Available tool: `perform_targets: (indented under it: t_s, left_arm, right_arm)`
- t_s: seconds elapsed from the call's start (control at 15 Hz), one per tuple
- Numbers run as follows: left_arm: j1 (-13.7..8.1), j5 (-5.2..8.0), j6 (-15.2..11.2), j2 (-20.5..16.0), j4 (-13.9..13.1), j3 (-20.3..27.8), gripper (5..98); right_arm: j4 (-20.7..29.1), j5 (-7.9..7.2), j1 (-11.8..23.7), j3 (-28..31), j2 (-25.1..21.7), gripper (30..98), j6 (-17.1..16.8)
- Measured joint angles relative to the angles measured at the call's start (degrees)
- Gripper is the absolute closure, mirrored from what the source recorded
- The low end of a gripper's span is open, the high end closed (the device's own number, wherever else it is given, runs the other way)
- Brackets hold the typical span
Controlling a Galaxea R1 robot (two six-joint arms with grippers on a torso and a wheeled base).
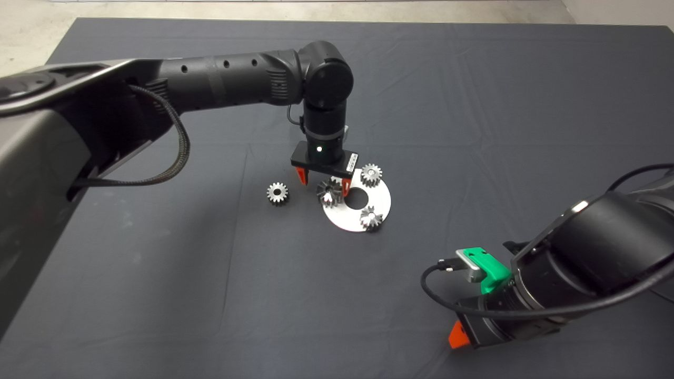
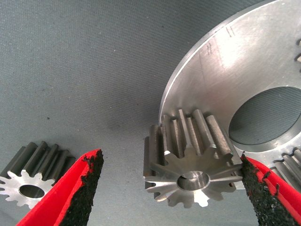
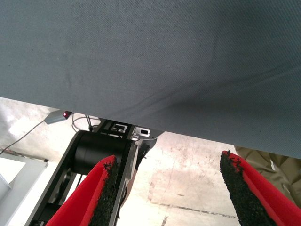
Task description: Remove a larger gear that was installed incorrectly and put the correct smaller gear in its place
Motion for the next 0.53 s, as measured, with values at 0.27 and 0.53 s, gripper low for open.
perform_targets:
  t_s: [0.27,0.53]
  left_arm:
    - [0.64,-0.05,0.0,-0.02,0.27,-0.27,30.4]
    - [1.3,-0.13,0.0,-0.02,0.66,-0.47,30.4]
  right_arm:
    - [0.0,-0.01,0.0,-0.21,0.0,70.1,-0.07]
    - [0.0,-0.04,0.33,-0.21,0.0,70.1,-0.22]
